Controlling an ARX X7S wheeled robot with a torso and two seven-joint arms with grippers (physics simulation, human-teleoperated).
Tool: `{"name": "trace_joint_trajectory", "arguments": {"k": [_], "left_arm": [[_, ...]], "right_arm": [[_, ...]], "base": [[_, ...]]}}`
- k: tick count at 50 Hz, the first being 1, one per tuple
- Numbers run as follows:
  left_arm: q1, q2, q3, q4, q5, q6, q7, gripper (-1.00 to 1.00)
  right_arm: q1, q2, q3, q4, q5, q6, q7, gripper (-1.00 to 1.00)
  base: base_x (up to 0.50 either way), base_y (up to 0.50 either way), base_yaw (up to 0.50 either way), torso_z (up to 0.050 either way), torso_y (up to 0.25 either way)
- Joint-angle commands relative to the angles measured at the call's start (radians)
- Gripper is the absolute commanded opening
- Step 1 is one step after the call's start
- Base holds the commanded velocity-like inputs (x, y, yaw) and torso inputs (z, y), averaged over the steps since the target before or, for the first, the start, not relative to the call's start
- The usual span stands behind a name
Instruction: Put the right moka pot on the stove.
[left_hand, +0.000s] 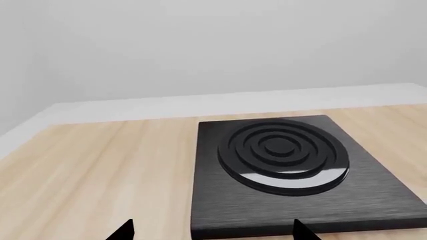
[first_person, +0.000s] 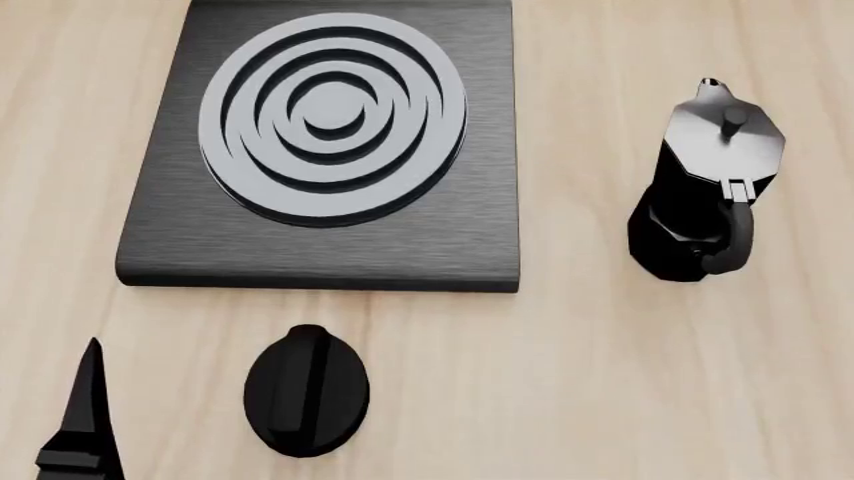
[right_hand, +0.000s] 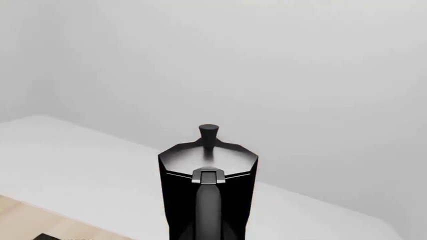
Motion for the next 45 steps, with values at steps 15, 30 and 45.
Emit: {"name": "trace_joint_trajectory", "arguments": {"k": [15,30,45], "left_arm": [[-0.005,-0.006,0.003,0.001,-0.01,0.003,-0.001,1.0],[-0.003,-0.009,0.001,0.005,-0.016,0.005,-0.006,1.0],[-0.003,-0.011,0.008,0.001,-0.011,0.014,-0.004,1.0]], "right_arm": [[0.007,-0.118,-0.048,0.01,-0.103,-0.041,-0.078,-1.0],[-0.009,-0.177,-0.053,-0.002,-0.075,-0.082,-0.072,-1.0],[-0.029,-0.241,-0.048,-0.001,-0.065,-0.138,-0.074,-1.0]], "base": [[0.0,0.0,0.0,0.0,0.001],[0.0,0.0,0.0,0.001,0.001],[0.0,0.0,0.0,0.0,0.001]]}}
